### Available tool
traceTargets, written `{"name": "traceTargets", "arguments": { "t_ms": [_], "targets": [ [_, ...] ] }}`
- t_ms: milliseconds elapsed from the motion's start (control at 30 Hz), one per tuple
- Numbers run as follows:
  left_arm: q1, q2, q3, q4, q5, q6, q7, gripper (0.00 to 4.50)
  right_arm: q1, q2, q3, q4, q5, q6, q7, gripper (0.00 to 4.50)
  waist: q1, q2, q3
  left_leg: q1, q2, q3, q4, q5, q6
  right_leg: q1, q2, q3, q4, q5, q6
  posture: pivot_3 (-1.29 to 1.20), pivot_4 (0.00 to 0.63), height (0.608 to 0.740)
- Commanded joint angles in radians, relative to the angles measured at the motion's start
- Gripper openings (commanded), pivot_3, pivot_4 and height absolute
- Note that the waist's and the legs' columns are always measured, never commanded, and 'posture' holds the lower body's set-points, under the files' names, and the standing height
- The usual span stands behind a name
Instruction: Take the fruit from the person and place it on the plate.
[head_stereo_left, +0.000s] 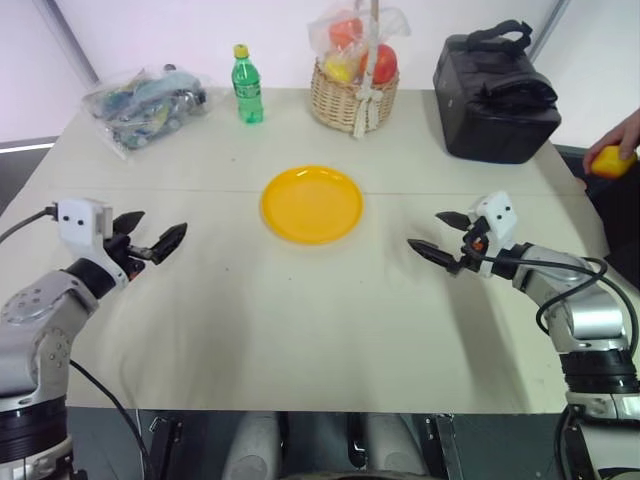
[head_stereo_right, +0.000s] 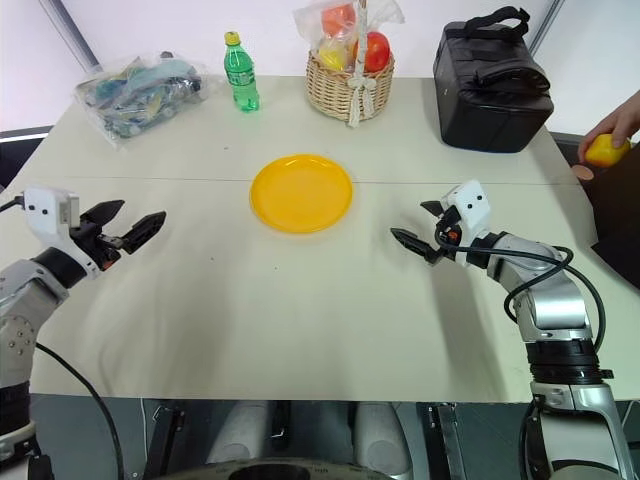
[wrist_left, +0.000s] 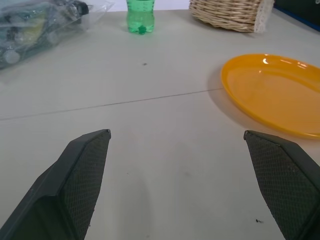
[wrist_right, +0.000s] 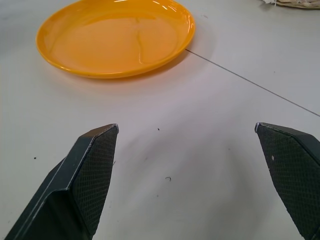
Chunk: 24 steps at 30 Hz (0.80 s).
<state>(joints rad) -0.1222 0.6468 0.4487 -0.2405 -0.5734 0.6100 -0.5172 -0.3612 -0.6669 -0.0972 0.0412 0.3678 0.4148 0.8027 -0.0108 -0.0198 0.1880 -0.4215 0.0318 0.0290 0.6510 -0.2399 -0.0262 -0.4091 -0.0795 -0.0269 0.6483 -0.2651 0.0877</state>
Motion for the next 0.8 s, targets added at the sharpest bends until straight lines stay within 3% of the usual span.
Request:
{"name": "traceTargets", "arguments": {
  "t_ms": [33,800],
  "targets": [
    [0.001,0.003,0.034,-0.041,-0.014,-0.012,0.008,4.47,-0.02,0.007,-0.023,-0.035,0.016,-0.01,0.003,4.5,0.0,0.0,0.0,0.0,0.0,0.0,0.0,0.0,0.0,0.0,0.0,0.0,0.0,0.0,0.0,0.0,0.15,0.74],
    [-0.014,0.012,0.026,-0.02,-0.005,-0.023,0.025,4.47,-0.021,0.022,-0.023,-0.036,0.011,-0.001,-0.001,4.5,0.0,0.0,0.0,0.0,0.0,0.0,0.0,0.0,0.0,0.0,0.0,0.0,0.0,0.0,0.0,0.0,0.15,0.74]
  ]
}}
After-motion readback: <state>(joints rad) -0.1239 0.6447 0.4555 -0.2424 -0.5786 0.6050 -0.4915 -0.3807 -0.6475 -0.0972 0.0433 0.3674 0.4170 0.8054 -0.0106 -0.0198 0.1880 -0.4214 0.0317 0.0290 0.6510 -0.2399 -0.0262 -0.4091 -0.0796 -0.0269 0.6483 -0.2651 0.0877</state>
